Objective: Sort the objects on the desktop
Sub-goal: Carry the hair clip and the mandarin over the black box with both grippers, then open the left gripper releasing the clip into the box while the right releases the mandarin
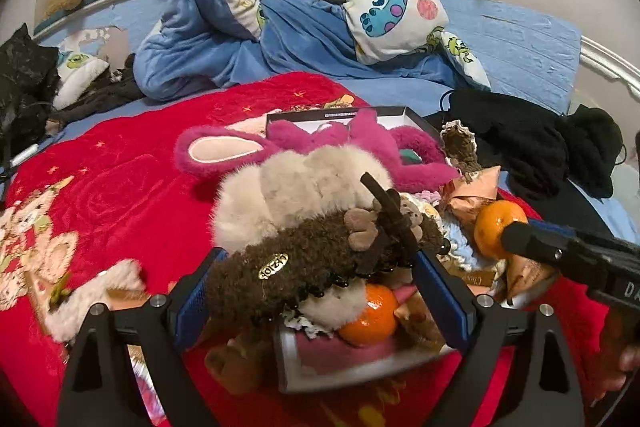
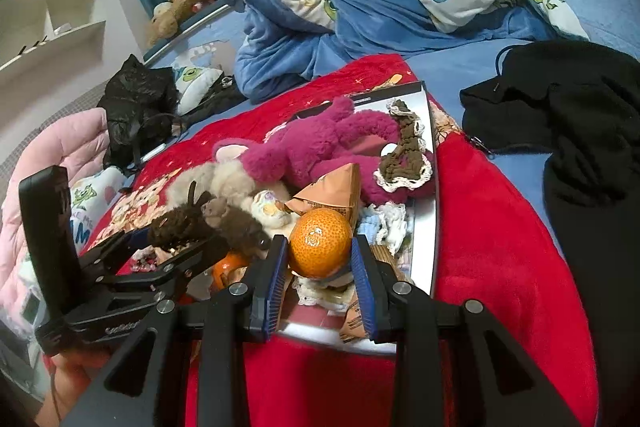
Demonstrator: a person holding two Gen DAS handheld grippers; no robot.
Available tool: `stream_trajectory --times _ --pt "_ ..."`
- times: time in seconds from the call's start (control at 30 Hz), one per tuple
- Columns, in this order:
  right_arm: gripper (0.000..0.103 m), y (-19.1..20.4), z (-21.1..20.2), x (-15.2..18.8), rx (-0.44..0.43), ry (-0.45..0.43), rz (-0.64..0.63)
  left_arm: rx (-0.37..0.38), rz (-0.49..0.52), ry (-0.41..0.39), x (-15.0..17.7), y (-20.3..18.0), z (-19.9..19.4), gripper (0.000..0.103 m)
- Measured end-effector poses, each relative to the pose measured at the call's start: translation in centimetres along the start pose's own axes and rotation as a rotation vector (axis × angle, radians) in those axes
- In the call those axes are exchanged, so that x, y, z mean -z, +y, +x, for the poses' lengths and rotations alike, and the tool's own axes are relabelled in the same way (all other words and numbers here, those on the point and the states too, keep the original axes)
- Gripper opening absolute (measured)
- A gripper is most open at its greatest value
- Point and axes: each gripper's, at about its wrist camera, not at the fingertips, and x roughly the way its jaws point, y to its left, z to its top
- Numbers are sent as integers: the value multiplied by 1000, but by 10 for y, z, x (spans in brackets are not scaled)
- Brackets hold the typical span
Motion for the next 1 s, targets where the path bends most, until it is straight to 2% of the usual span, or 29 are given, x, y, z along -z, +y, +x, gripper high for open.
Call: stream_trajectory --times 0.37,0.63,0.8,1.0 --pt "31 -9 13 -10 33 -9 4 53 -44 4 -14 0 30 93" --pt "31 -9 19 -12 43 -9 4 53 -51 12 -7 -3 32 93" --pt "31 0 21 -8 22 31 -22 21 0 2 1 -16 25 93" --pt "31 2 16 -1 3 48 -36 18 -16 -5 8 -15 20 93"
